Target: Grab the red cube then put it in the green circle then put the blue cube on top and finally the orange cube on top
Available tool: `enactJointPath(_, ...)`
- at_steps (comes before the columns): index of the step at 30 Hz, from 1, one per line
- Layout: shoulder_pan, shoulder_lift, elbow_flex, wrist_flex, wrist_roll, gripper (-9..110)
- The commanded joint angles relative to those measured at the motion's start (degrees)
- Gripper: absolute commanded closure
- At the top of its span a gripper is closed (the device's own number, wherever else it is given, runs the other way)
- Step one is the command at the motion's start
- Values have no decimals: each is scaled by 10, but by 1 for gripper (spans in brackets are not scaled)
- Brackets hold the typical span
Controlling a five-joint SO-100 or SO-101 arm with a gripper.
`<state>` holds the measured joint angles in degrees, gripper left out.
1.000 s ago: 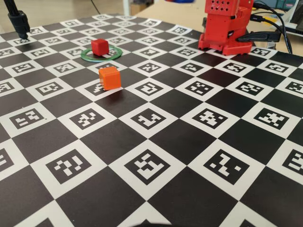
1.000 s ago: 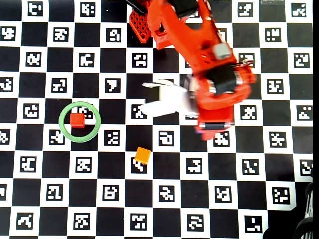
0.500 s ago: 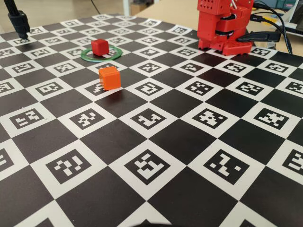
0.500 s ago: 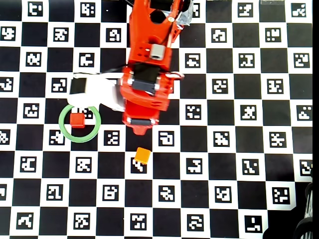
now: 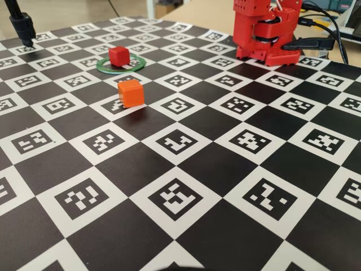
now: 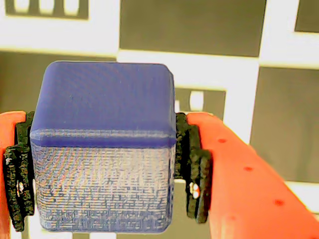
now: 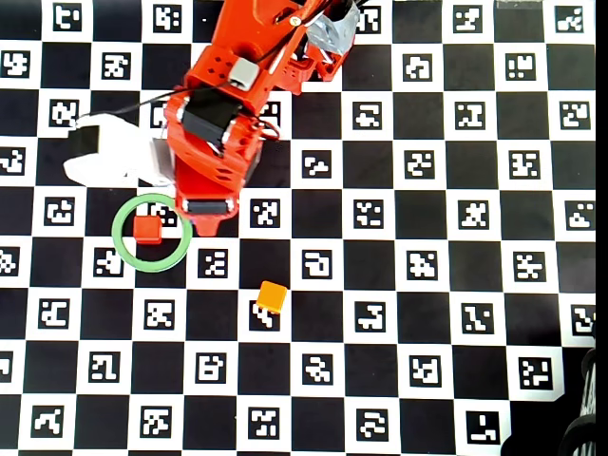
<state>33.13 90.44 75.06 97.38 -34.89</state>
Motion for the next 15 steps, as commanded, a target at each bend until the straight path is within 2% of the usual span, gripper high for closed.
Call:
enactJointPath(1,38,7,-68,15,-43,101)
enactJointPath(15,93,-98,-185,58,-93,101)
